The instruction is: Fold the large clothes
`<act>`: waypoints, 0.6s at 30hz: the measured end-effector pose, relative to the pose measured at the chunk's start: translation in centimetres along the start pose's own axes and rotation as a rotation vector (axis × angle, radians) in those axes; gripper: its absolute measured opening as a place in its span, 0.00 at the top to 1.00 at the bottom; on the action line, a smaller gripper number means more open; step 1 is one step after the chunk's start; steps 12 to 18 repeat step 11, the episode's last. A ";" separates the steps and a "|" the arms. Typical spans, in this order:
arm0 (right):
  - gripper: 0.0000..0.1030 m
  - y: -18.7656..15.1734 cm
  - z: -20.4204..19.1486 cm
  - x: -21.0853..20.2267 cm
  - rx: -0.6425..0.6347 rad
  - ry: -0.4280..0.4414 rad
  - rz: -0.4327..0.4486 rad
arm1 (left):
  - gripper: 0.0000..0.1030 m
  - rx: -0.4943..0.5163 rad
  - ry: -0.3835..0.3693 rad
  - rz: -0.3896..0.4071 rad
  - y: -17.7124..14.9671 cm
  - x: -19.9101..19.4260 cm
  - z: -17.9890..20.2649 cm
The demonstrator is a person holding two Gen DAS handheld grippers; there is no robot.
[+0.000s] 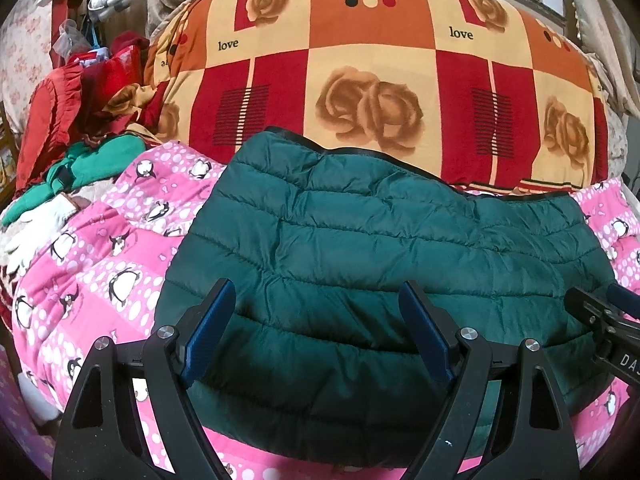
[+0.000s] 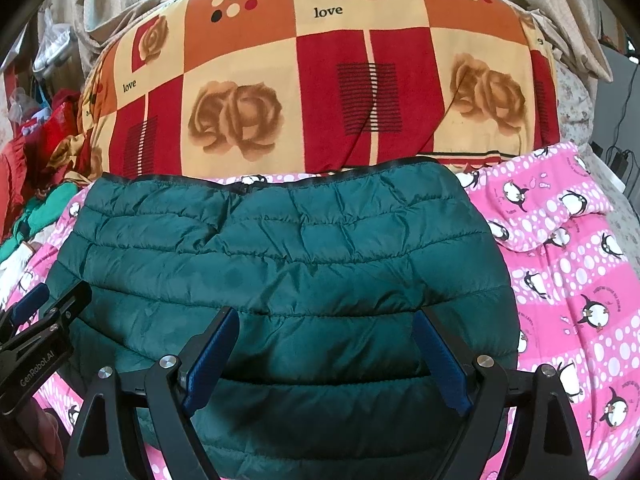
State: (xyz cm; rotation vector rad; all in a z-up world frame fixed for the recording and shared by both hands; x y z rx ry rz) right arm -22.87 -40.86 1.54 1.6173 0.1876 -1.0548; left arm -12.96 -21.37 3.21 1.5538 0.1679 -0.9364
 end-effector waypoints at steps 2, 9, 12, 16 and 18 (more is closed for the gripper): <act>0.16 0.0 0.0 0.1 -0.001 0.000 -0.002 | 0.19 0.001 -0.001 0.001 0.0 0.1 -0.1; 0.16 0.0 -0.1 0.4 -0.002 -0.001 -0.007 | 0.19 0.029 -0.010 0.037 0.5 0.0 0.2; 0.16 0.1 0.0 0.3 -0.003 0.001 -0.006 | 0.19 0.025 -0.018 0.033 0.6 0.1 0.1; 0.16 0.1 0.0 0.3 -0.003 0.001 -0.006 | 0.19 0.025 -0.018 0.033 0.6 0.1 0.1; 0.16 0.1 0.0 0.3 -0.003 0.001 -0.006 | 0.19 0.025 -0.018 0.033 0.6 0.1 0.1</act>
Point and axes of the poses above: each gripper's, at about its wrist camera, not at the fingertips, and x roughly the way its jaws point, z to its right, y to its top, the point moved 10 cm from there along x, roughly the way its jaws point, and after that the axes turned 9 degrees about -y, right-handed, at the moved point
